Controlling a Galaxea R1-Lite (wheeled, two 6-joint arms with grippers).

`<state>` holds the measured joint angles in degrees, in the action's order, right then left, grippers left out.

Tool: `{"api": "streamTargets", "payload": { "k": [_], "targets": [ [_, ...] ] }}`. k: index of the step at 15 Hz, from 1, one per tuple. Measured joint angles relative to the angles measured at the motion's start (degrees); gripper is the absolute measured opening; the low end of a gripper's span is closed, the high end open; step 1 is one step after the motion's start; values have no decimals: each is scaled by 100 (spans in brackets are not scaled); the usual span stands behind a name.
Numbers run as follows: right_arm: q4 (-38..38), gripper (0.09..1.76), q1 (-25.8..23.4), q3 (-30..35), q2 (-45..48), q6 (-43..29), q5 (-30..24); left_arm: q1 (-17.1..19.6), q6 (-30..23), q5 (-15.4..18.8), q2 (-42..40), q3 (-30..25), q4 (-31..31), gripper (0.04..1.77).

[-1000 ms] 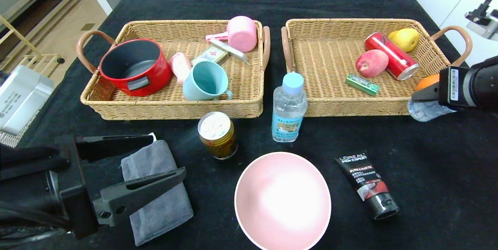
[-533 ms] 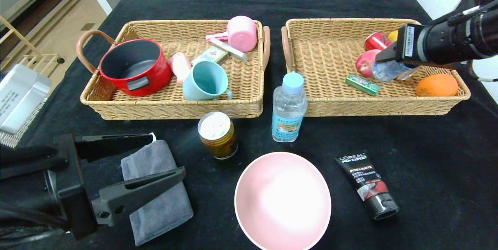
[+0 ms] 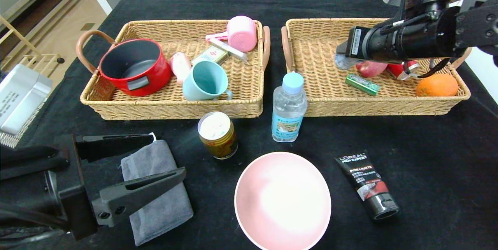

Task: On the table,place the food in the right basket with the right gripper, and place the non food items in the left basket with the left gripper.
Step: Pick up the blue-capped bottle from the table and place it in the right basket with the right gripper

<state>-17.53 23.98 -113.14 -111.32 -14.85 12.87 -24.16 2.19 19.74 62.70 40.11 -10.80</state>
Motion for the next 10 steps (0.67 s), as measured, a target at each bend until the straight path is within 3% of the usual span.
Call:
{"api": "streamTargets", "payload": {
  "k": [7,10],
  "targets": [
    [271,92,0,11,-336,-2,5,-1,0,2,-38,13,-2,172],
    [266,114,-2,11,-343,-6,-1,0,0,2,-44,16,-2,172]
  ]
}}
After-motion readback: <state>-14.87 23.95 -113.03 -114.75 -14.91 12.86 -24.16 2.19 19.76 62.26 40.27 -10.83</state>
